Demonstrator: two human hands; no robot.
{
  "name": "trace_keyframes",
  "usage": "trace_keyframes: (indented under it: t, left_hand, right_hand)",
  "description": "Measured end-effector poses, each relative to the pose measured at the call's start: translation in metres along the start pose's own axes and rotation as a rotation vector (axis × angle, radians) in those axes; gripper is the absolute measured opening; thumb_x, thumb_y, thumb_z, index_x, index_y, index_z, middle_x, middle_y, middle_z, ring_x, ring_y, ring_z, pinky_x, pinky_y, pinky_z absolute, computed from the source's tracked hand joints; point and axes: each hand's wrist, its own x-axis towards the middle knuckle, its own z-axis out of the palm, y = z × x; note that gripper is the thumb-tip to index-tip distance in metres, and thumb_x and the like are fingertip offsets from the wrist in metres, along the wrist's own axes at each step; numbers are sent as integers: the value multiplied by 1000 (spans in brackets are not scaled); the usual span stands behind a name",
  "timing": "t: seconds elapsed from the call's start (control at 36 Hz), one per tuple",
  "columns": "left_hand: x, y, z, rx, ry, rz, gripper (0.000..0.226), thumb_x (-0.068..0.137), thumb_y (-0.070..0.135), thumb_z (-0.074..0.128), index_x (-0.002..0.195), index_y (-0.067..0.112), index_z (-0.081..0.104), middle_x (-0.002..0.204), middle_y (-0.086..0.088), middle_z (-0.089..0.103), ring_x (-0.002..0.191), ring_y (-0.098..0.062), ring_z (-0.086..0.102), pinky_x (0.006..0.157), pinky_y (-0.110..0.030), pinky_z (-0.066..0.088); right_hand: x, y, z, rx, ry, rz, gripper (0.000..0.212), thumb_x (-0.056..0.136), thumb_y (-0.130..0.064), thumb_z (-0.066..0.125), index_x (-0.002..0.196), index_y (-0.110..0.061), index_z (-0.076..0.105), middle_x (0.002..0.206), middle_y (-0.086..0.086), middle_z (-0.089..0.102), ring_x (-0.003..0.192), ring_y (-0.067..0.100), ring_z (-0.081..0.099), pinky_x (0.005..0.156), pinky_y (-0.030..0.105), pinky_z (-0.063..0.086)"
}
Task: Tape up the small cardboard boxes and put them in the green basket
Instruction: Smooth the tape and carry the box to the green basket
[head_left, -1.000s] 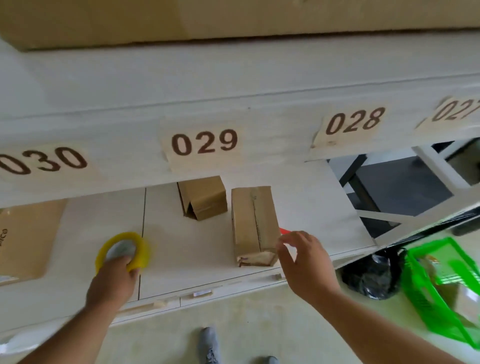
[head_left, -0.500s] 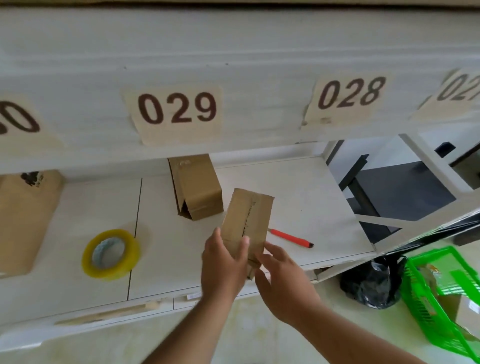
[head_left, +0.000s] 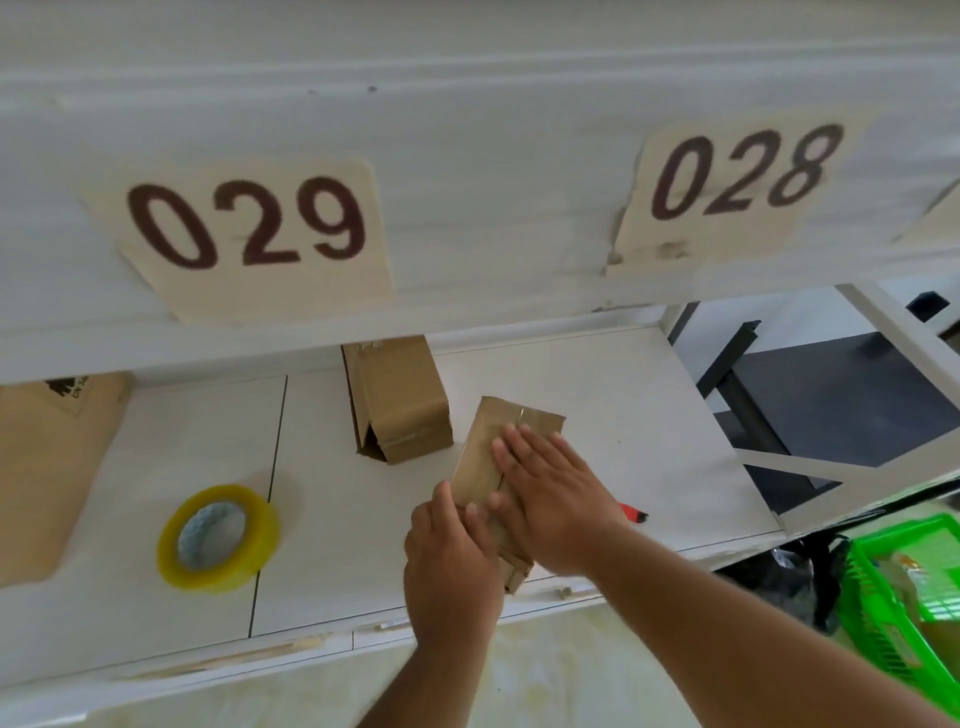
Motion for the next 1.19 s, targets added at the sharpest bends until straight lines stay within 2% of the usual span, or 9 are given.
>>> trace_keyframes:
  t: [0.19,0.28,0.39,0.5,0.61,0.72,0.89,1.03,1.19]
  left_hand:
    - [4,-1,1,-34,-23,-52,45,104,43,30,145,26,37,135,2,49,119,-21,52,83,-36,49]
    - [3,0,3,-44,-20,-58,46,103,42,31,145,26,36,136,2,48,119,-21,52,85,-36,50]
    - [3,0,3,-62,-27,-70,47,103,43,30,147,28,34,136,4,45,122,-19,50,84,-35,49]
    - [4,-2,3,-79,-26,-73,47,103,45,29,147,29,32,133,6,45,121,-17,50,83,-34,50]
    - [5,-2,6,-65,-28,-83,46,102,46,26,144,28,33,129,5,45,116,-20,54,80,-38,53]
    - [5,-2,7,-73,-23,-91,45,101,45,25,142,28,36,125,3,46,111,-22,56,75,-39,53]
    - [5,-1,7,-85,-11,-108,39,103,42,25,136,27,39,125,1,46,108,-23,56,72,-37,49]
    - [4,-1,8,-68,15,-98,42,102,45,22,131,22,42,123,-2,49,103,-24,57,65,-33,45]
    - [4,-2,6,-103,35,-84,54,97,51,12,128,22,45,120,-1,51,103,-23,58,68,-33,47]
  right_hand:
    - [41,14,-11,-43,-20,121,84,98,-70,8,161,-19,-15,169,-1,-20,155,15,-19,128,42,-7]
    - [56,11,-19,-2,-17,234,94,94,-77,7,163,-14,-3,170,8,10,157,27,10,128,43,4]
    - [71,0,-35,-25,7,401,87,94,-78,8,138,-14,47,123,8,62,113,31,61,99,44,47]
    - [77,-1,-46,-66,0,344,57,104,-61,18,114,-20,57,86,2,62,83,25,66,79,40,57]
    - [80,7,-37,4,38,335,60,103,-58,13,118,-18,54,96,3,63,89,27,62,75,40,50]
    - [68,14,-22,-46,43,193,70,102,-62,11,148,-14,36,138,11,54,124,31,51,108,48,40]
    - [22,4,-9,-167,-25,-24,75,103,-58,6,163,-14,-6,170,11,-12,156,28,-19,126,52,-7]
    - [-21,-19,-6,-95,-116,-132,61,108,-45,7,163,-19,-2,170,0,-11,155,13,-19,125,35,-15]
    - [-53,-24,-7,338,-42,-186,48,110,-28,31,158,-28,33,163,-13,32,151,-3,15,124,18,-6]
